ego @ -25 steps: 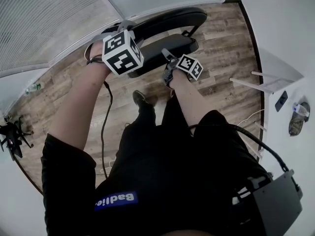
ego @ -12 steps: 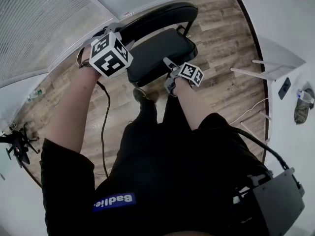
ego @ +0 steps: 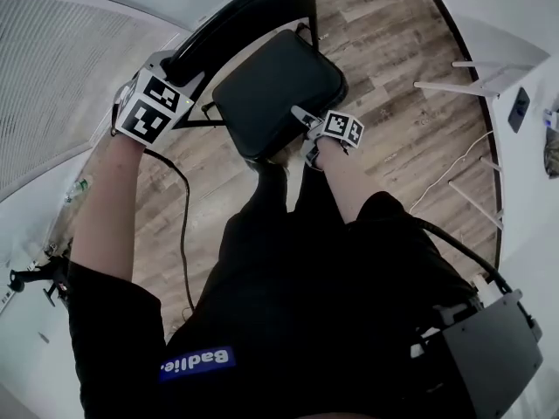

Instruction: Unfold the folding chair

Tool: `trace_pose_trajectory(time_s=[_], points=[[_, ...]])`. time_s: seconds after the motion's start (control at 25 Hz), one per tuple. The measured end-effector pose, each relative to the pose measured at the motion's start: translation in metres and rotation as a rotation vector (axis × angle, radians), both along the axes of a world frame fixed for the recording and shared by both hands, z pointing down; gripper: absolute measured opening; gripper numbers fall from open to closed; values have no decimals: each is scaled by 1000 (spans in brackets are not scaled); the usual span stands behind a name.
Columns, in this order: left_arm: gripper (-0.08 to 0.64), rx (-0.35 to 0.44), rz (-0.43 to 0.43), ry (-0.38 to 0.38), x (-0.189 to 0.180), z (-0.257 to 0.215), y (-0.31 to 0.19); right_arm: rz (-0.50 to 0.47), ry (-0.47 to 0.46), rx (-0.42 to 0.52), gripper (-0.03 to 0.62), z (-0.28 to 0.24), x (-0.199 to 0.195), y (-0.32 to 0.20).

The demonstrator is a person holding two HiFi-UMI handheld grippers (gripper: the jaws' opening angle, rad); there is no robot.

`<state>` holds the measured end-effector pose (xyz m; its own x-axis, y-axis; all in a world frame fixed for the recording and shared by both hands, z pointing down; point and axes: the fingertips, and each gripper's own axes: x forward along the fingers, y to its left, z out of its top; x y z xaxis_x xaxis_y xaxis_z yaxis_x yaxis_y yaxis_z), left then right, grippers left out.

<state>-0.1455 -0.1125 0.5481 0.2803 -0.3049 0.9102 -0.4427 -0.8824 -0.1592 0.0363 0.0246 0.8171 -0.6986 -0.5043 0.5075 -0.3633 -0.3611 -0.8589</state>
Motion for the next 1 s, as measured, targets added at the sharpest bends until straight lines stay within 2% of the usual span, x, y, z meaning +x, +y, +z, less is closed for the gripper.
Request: trace_pose_trajectory(time_s=[0.16,0.52,0.6,0.68,0.8,1.0], points=[[149,-29,-18,6,11,10,10,31,26,-43,209,30,24,28],[169,-4,-83,3,34,26,41,38,16,-65,230,83,58,70],[169,22,-71,-8,40,29,49,44,6,-44,247,92,64,78],[188,37,-82,-16,36,32,45,44,-17,3,236,94,63,77],[193,12,-91,-5,28,38,30,48,-48,40,232,98,60,73],[190,-38,-57,30,25,49,10,63,-59,37,233,112,62,72]])
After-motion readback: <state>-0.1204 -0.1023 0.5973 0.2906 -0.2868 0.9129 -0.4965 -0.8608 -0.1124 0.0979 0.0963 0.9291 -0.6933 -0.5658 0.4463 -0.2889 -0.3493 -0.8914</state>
